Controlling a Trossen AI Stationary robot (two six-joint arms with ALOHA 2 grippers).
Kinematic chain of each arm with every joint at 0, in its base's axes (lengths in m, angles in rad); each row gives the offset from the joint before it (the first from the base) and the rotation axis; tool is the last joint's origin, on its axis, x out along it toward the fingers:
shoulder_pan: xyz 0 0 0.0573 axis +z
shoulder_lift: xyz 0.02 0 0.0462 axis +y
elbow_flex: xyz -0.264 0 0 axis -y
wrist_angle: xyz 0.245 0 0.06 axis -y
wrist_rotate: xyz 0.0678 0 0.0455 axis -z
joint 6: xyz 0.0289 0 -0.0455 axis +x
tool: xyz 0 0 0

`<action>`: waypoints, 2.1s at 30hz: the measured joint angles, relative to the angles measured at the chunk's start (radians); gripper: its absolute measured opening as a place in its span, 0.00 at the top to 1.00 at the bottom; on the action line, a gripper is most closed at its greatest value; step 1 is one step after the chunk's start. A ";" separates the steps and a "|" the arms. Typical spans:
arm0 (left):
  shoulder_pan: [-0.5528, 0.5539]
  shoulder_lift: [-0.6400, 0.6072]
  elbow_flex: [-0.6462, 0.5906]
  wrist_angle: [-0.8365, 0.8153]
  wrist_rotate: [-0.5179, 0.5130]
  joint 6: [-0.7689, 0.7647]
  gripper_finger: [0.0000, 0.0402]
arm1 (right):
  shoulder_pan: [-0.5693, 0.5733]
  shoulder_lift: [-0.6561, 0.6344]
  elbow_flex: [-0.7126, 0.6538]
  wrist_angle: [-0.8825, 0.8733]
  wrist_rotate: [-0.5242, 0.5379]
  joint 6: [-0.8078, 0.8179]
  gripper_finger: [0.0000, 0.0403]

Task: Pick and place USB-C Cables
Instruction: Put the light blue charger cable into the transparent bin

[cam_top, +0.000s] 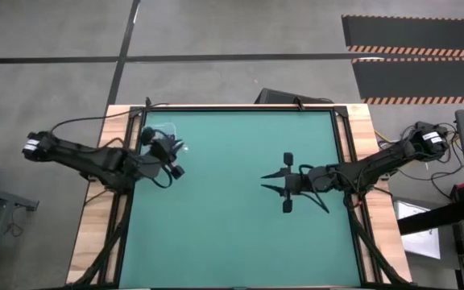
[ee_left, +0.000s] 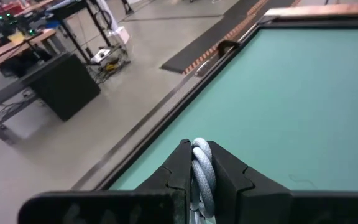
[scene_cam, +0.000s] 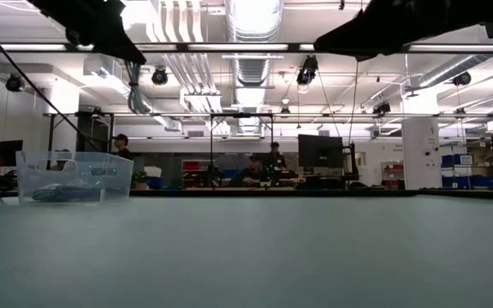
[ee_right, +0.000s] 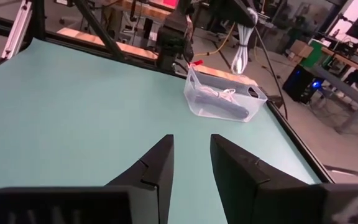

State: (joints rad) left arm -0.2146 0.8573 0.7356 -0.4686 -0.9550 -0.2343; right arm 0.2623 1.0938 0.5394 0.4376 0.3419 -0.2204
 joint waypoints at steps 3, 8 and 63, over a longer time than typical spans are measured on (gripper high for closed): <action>0.038 -0.006 0.060 -0.133 0.017 -0.020 0.96 | -0.001 -0.012 -0.017 0.007 0.000 0.008 0.77; 0.136 0.007 0.163 -0.391 0.152 -0.101 0.96 | -0.001 -0.026 -0.034 0.017 0.000 0.010 0.79; 0.778 0.447 0.328 -0.578 0.739 0.021 0.96 | -0.001 -0.023 -0.038 -0.023 0.000 0.000 0.83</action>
State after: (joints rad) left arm 0.5632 1.3045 1.0634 -1.0463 -0.2157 -0.2128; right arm 0.2609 1.0710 0.5011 0.4145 0.3420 -0.2207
